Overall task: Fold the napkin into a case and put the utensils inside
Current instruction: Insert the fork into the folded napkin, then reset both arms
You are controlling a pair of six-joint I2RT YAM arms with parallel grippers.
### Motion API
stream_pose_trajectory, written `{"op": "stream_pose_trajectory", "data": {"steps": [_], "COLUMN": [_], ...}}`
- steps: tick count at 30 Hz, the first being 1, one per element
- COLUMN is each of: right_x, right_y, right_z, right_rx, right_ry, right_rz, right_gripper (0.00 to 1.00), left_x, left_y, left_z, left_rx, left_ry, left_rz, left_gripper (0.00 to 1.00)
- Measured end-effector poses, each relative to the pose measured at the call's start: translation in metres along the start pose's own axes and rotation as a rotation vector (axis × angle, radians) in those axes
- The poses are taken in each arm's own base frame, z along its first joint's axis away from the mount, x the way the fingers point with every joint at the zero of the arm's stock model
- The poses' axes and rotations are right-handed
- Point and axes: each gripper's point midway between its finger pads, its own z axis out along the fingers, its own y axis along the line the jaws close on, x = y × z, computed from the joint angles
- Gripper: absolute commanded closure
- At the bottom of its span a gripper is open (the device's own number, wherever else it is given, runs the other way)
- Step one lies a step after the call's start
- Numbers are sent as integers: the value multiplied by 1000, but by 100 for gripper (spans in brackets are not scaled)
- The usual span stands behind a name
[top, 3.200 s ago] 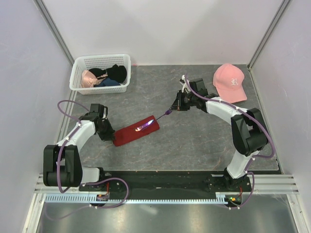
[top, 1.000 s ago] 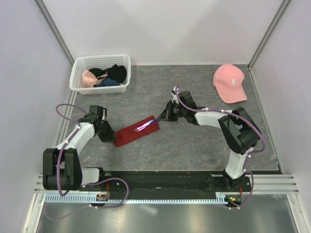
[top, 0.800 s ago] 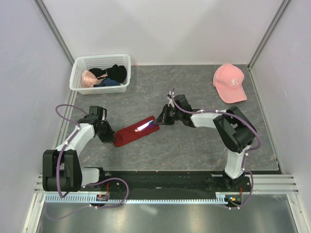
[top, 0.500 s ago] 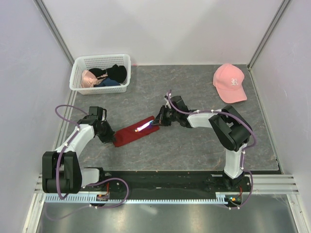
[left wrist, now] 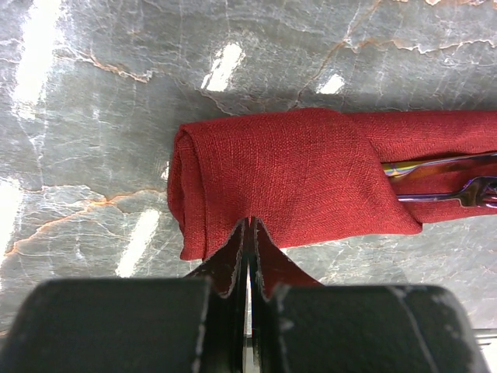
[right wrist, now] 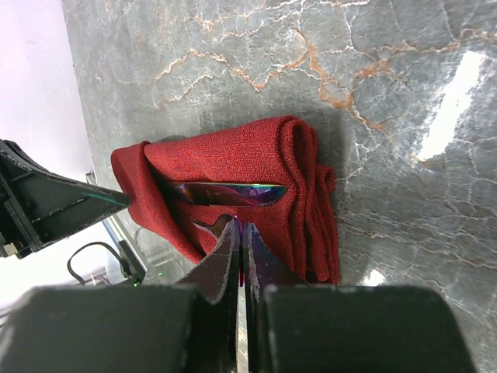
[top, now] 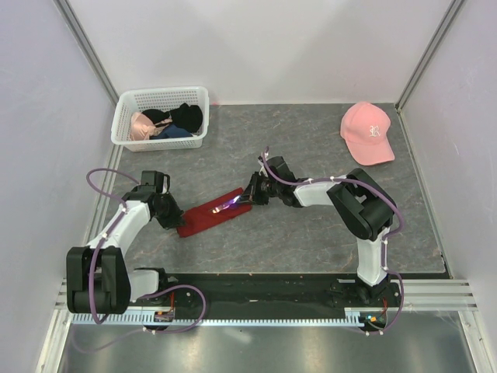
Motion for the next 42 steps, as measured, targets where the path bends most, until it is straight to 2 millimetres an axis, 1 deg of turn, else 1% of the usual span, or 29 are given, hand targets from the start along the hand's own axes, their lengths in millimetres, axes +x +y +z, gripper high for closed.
{"op": "stream_pose_trajectory", "data": {"steps": [1, 3, 4, 6, 7, 9, 10, 15, 20, 23, 25, 26, 27, 29, 30, 31, 33, 35, 36, 37, 38, 39, 40, 41, 42], "right_x": [0, 0, 1, 4, 4, 3, 2, -4, -8, -6, -6, -6, -7, -10, -12, -14, -20, -24, -26, -27, -28, -28, -27, -26, -24], "right_y": [0, -1, -3, -8, -10, -9, -8, -4, -4, -7, -9, -10, -11, -11, -10, -8, -3, 4, 8, 12, 15, 18, 18, 18, 17], "right_z": [0, 0, 0, 0, 0, -1, -1, -8, -11, -18, -23, -27, -30, -42, -48, -54, -66, -79, -87, -96, -105, -114, -124, -134, -144], "right_rx": [1, 5, 17, 39, 47, 62, 68, 98, 135, 166, 190, 206, 218, 252, 265, 278, 293, 298, 296, 294, 292, 289, 291, 295, 296], "right_ry": [-2, -2, -1, 7, 8, 14, 14, 16, 27, 40, 41, 39, 37, 25, 14, 5, -20, -46, -62, -82, -100, -123, -143, -166, -191], "right_rz": [0, -4, -13, -28, -33, -51, -66, -124, -160, -172, -183, -191, -198, -226, -242, -256, -291, -319, -334, -348, -361, -373, -380, -387, -391], "right_gripper": [86, 81, 77, 74, 71, 69, 65, 60, 58, 55, 52, 51, 49, 47, 45, 43, 39, 36, 34, 33, 31, 30, 28, 23, 21], "left_x": [0, -1, -1, -2, -2, -3, -4, -7, -7, -6, -5, -5, -4, -3, -2, -1, 0, 2, 4, 5, 9, 13, 21, 30, 42], "left_y": [0, -1, -1, -2, -3, -4, -6, -16, -29, -37, -43, -46, -48, -56, -61, -67, -77, -89, -95, -100, -106, -112, -118, -126, -133], "left_z": [0, -1, -2, -4, -5, -8, -11, -23, -34, -40, -45, -48, -50, -56, -59, -64, -71, -81, -85, -88, -91, -93, -95, -97, -100], "left_rx": [2, 5, 7, 12, 16, 27, 35, 99, 170, 215, 250, 271, 286, 337, 365, 404, 467, 542, 575, 600, 631, 657, 680, 704, 723], "left_ry": [-2, -6, -9, -16, -21, -34, -43, -72, -76, -79, -83, -84, -87, -89, -90, -89, -93, -99, -106, -112, -119, -123, -122, -119, -112], "left_rz": [0, 1, 1, 2, 3, 6, 8, 29, 64, 85, 102, 111, 120, 142, 155, 169, 195, 227, 247, 267, 296, 327, 363, 405, 453], "left_gripper": [98, 98, 98, 98, 98, 98, 98, 96, 92, 88, 84, 82, 77, 73, 65, 62, 57, 55, 52, 51, 47, 46, 46, 44, 41]}}
